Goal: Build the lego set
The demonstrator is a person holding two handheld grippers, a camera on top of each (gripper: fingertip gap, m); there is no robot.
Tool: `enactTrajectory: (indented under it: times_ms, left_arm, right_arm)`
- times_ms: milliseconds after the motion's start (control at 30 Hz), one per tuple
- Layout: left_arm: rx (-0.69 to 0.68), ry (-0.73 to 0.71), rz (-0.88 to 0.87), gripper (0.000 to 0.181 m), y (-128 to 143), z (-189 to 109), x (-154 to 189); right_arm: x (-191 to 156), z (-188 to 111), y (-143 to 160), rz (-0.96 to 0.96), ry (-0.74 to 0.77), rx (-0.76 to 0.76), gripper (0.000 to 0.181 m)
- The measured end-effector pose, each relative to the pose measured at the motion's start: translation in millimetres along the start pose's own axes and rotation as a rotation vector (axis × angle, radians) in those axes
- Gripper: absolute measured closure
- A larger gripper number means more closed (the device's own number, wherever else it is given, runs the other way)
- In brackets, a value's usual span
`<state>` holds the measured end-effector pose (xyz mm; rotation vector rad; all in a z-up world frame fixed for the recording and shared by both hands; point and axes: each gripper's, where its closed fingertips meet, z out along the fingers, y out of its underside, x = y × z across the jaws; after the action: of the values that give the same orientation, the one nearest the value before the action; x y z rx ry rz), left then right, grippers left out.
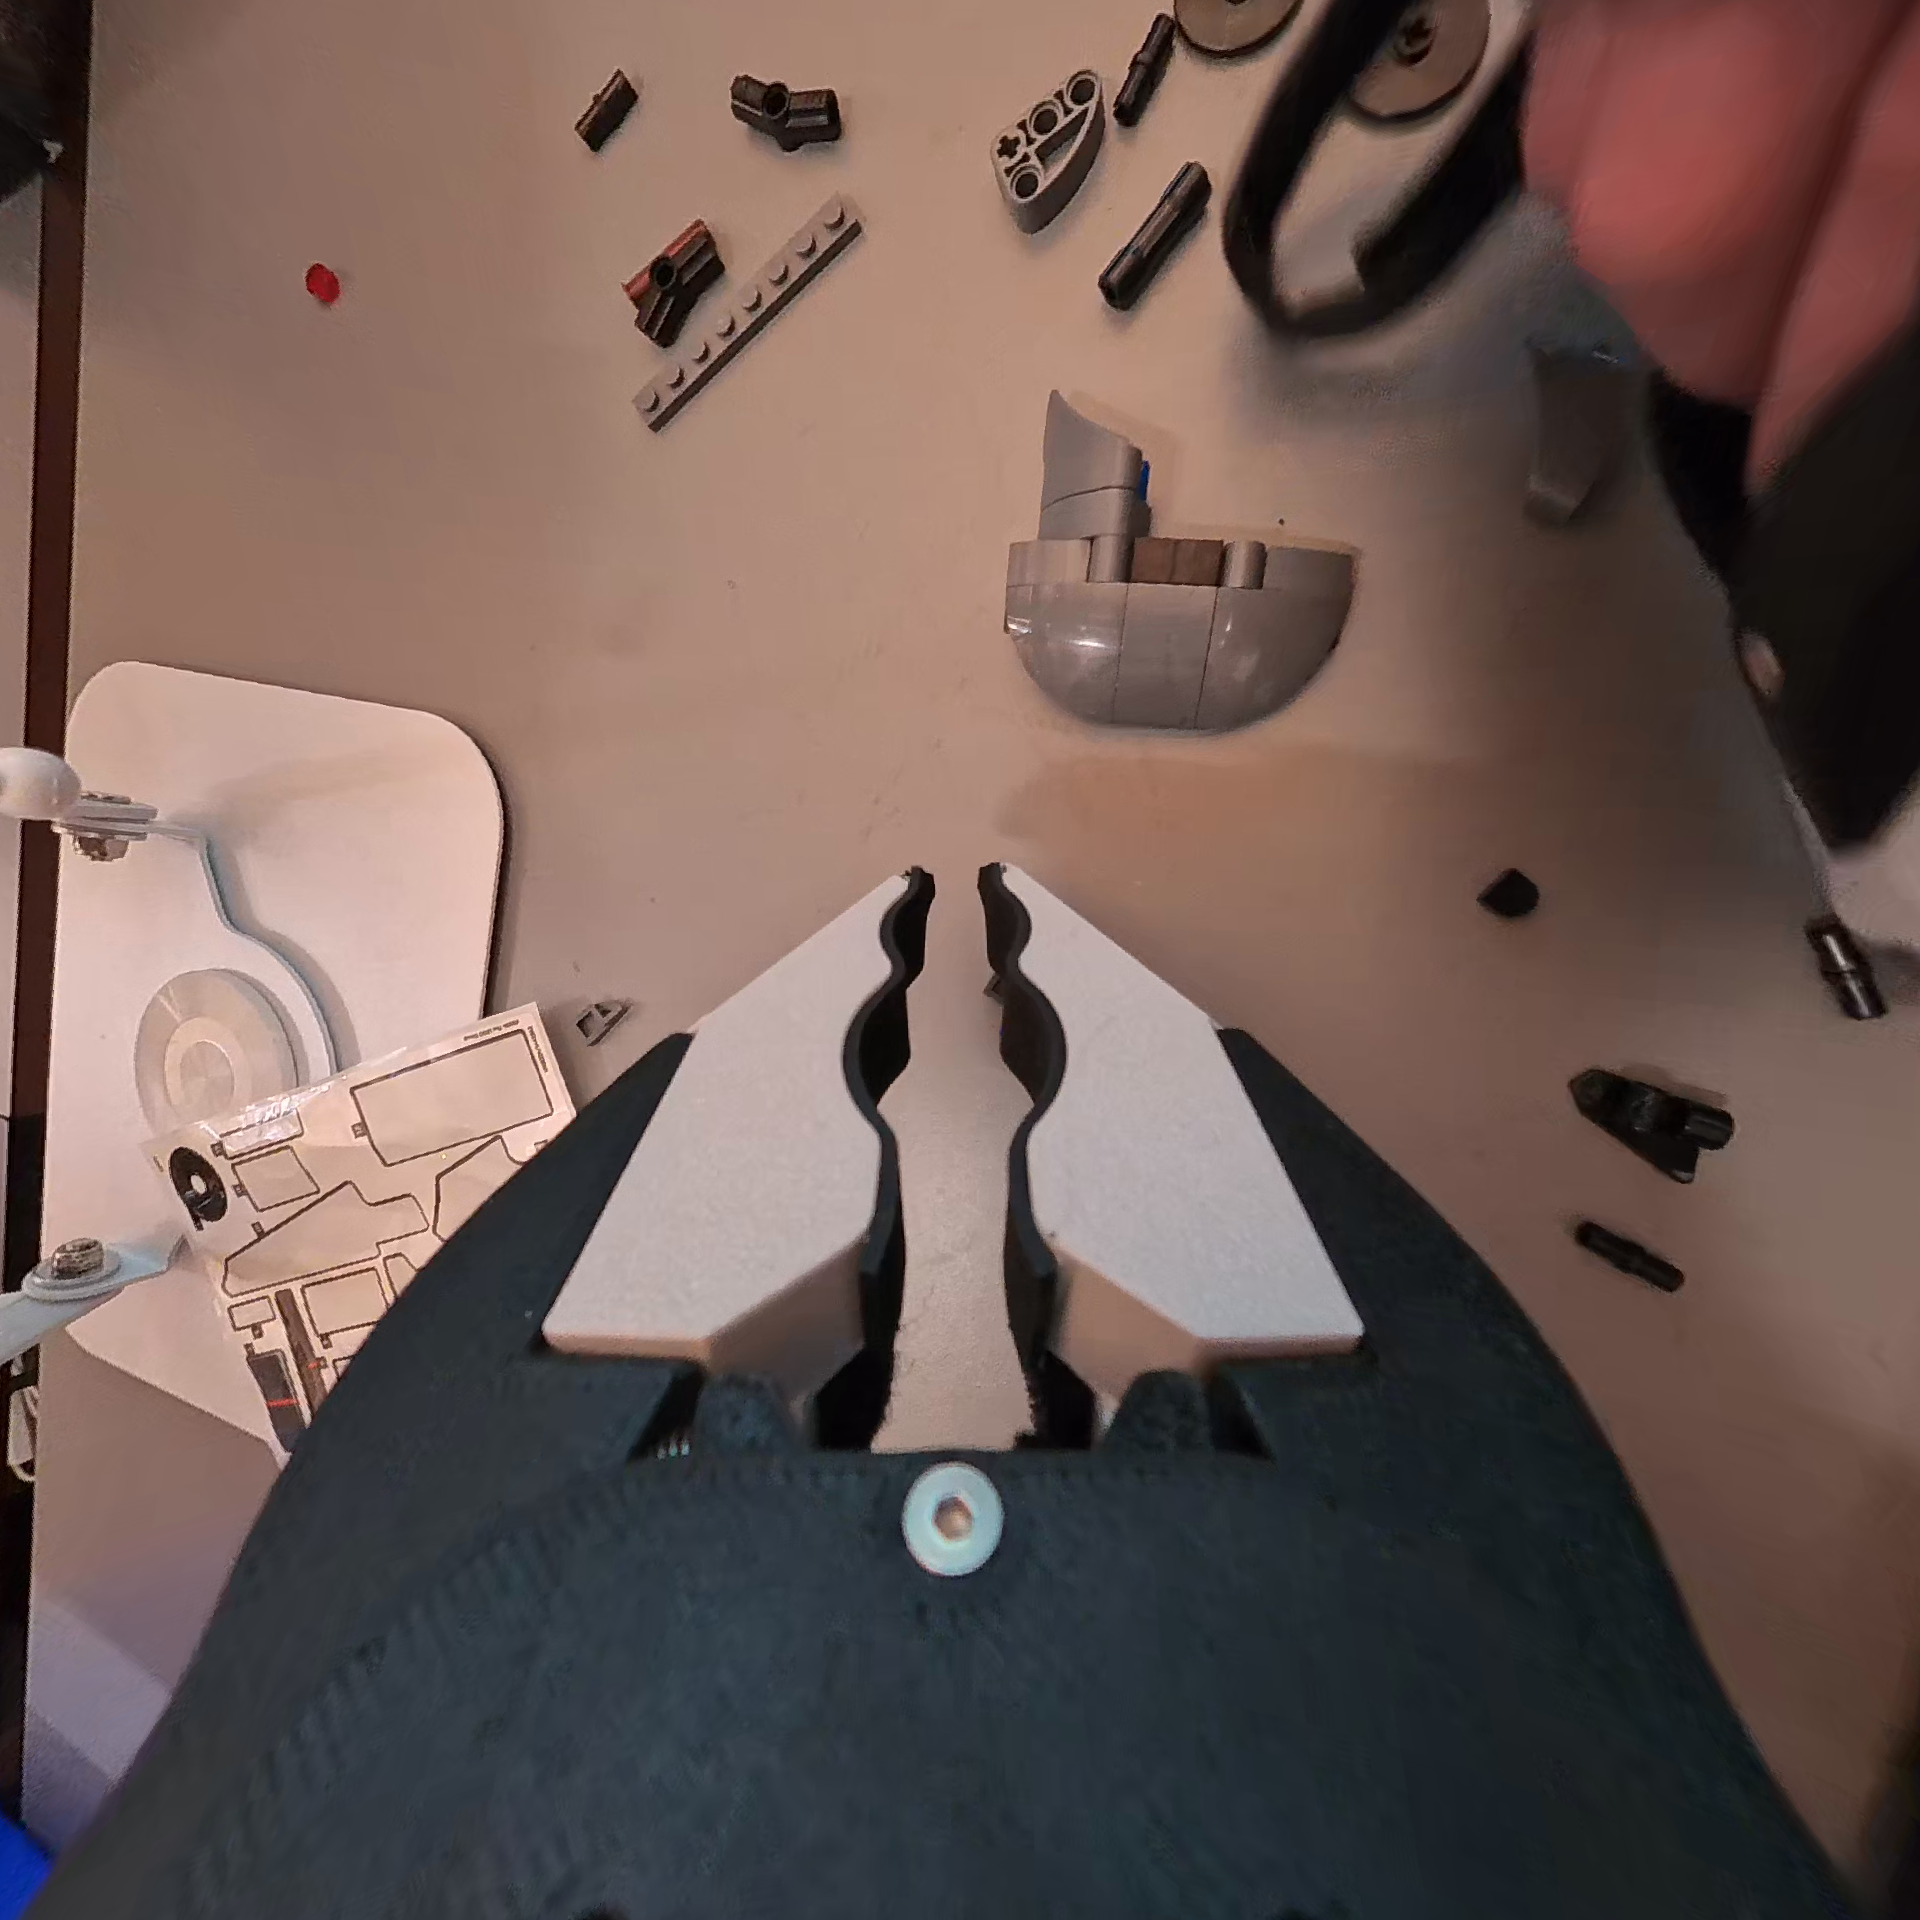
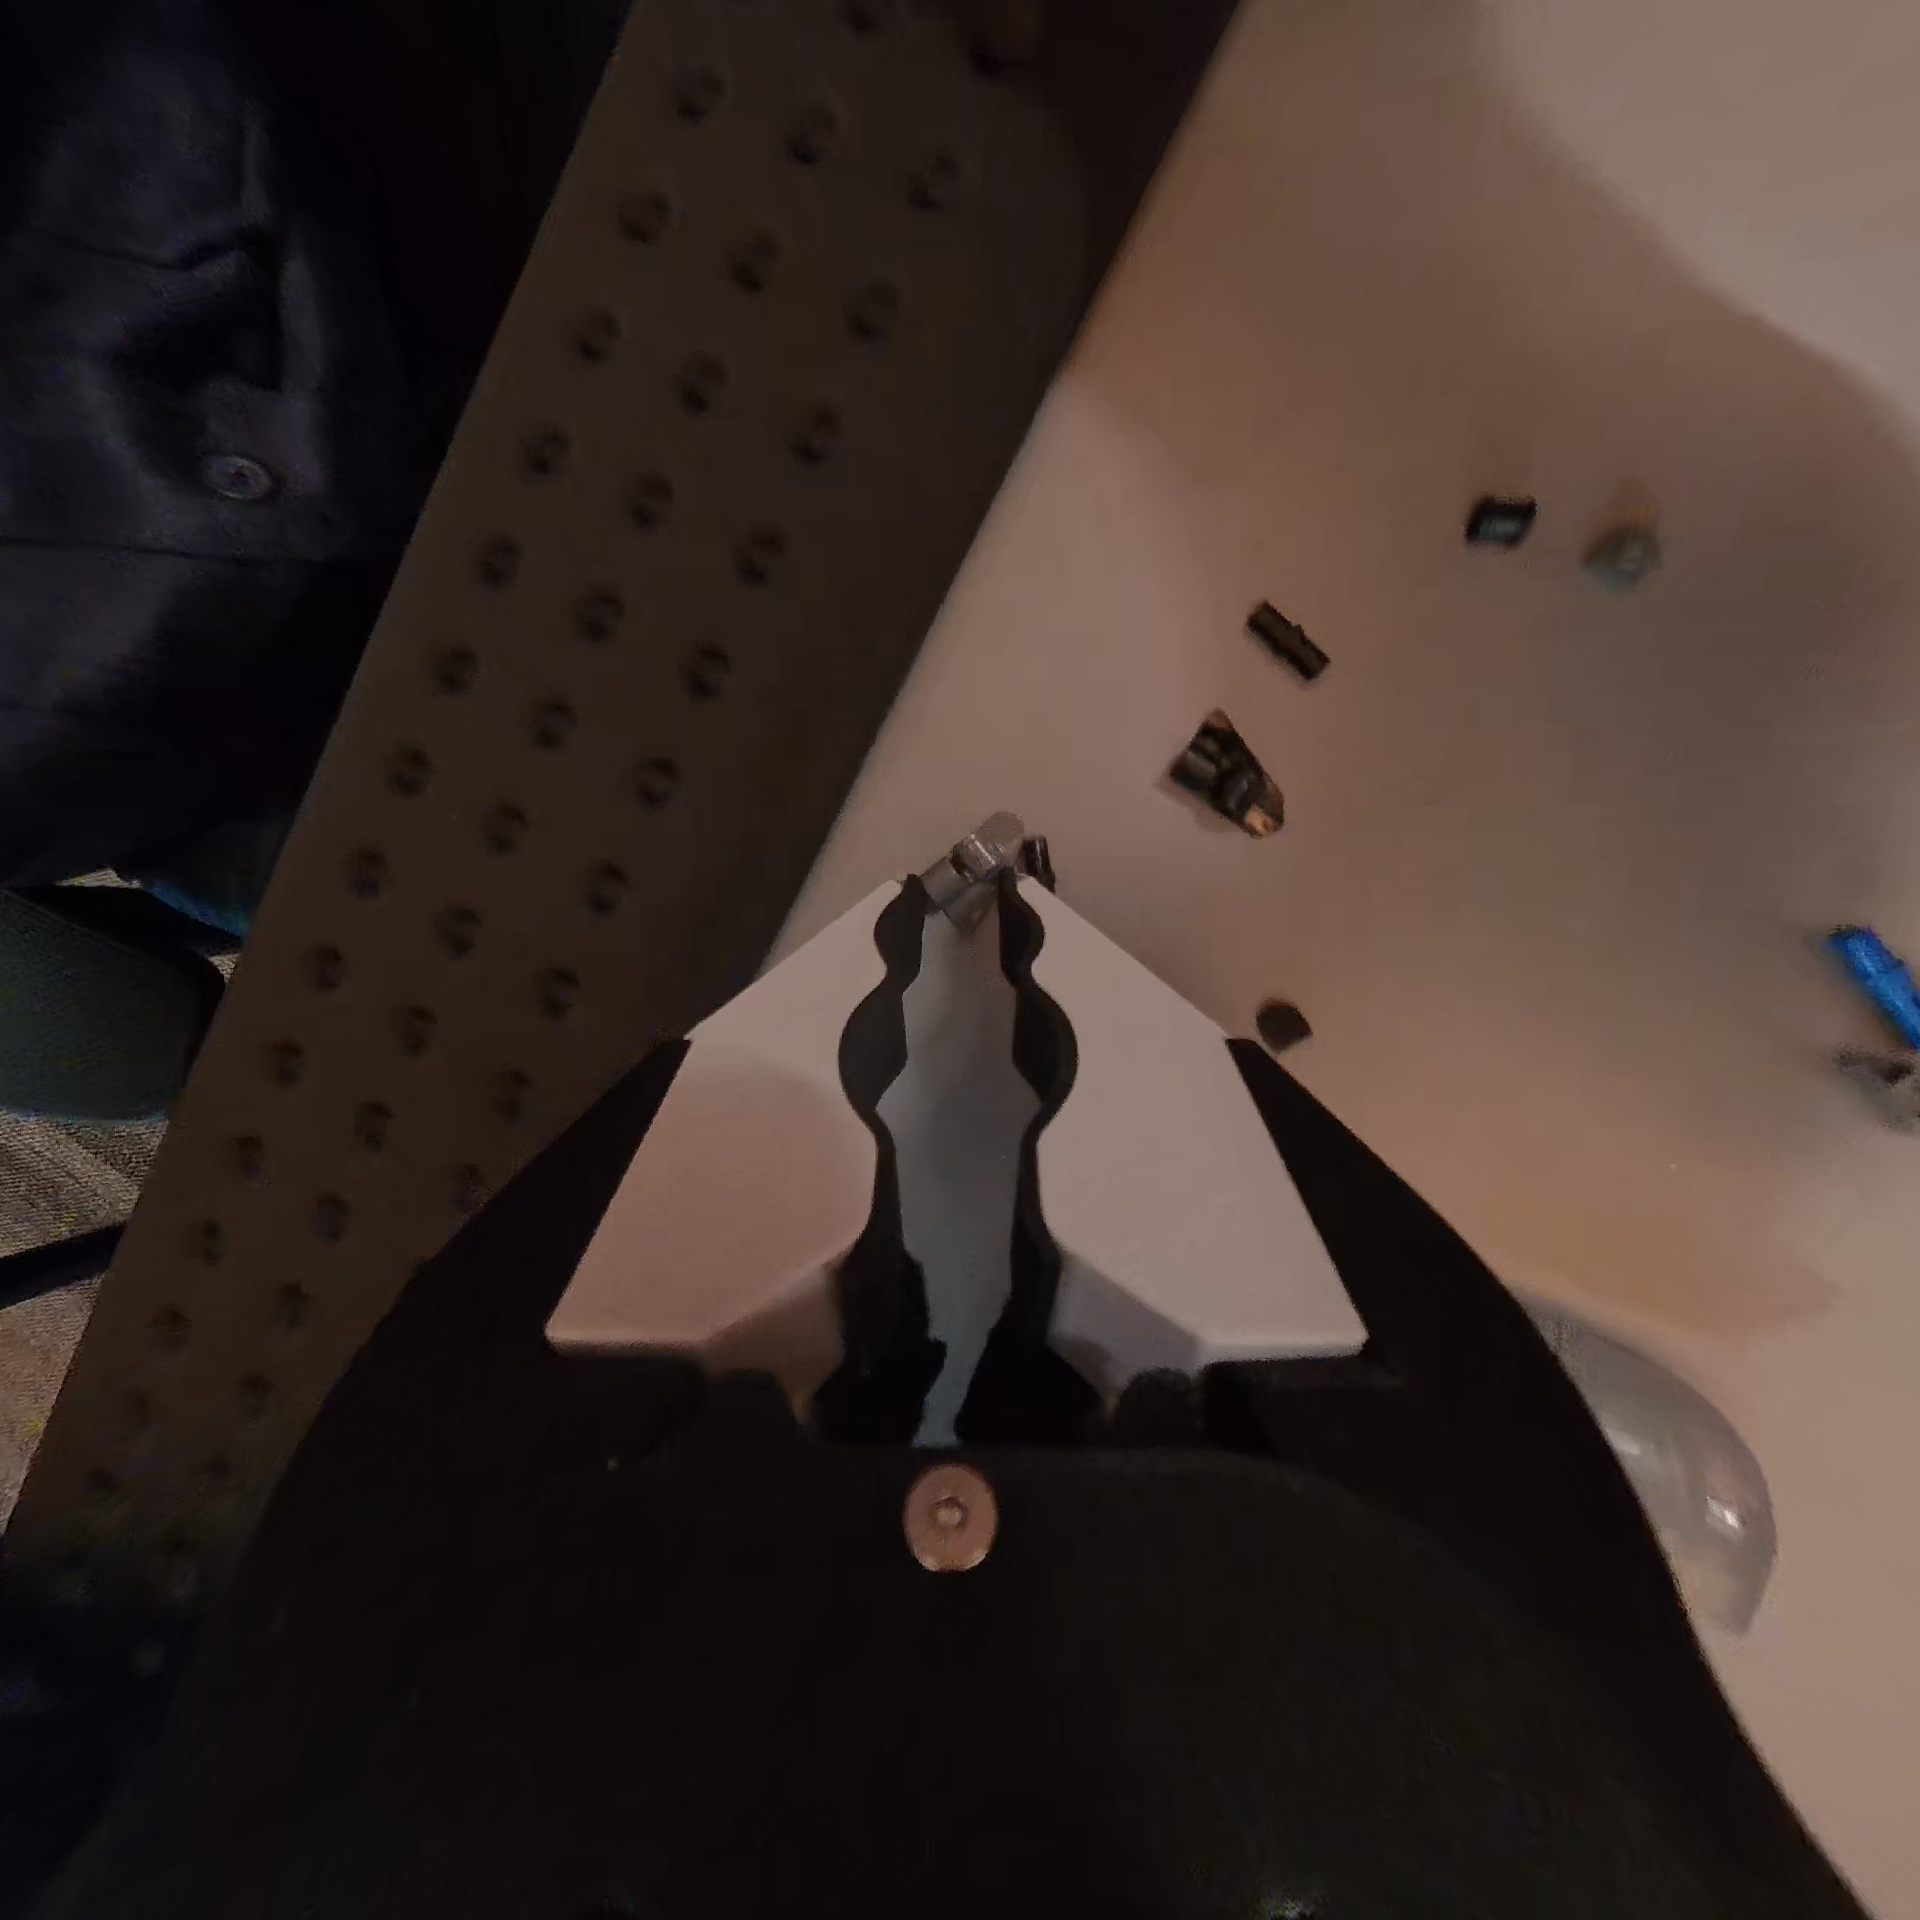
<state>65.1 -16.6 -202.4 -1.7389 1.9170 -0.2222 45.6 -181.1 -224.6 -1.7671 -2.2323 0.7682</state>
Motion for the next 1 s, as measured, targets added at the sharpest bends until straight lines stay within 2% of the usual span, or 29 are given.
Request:
enactTrajectory:
  times_ms: [300,467,533,733,833,1000]
  left_arm:
    - [-0.008,0.004,0.004,0.173,1,1,2]
    - [-0.007,-0.005,0.003,0.173,1,-1,0]
    - [-0.004,-0.012,0.0,0.173,1,-3,-2]
    - [0.013,-0.078,-0.033,0.172,4,-16,-17]
    - [0.054,-0.129,-0.077,0.172,4,-29,-30]
    - [0.128,-0.238,-0.166,0.173,1,-51,-55]
  right_arm:
    - [22,-27,40,0.112,0.049,-0.037,0.169]
    - [32,-35,49,0.149,0.097,-0.044,0.165]
    - [35,-39,44,0.169,0.101,-0.004,0.158]
    - [47,-49,21,0.155,0.168,0.119,0.154]
    - [53,-43,-2,0.156,0.207,0.173,0.157]
    - [71,-28,-29,0.173,0.297,0.178,0.159]
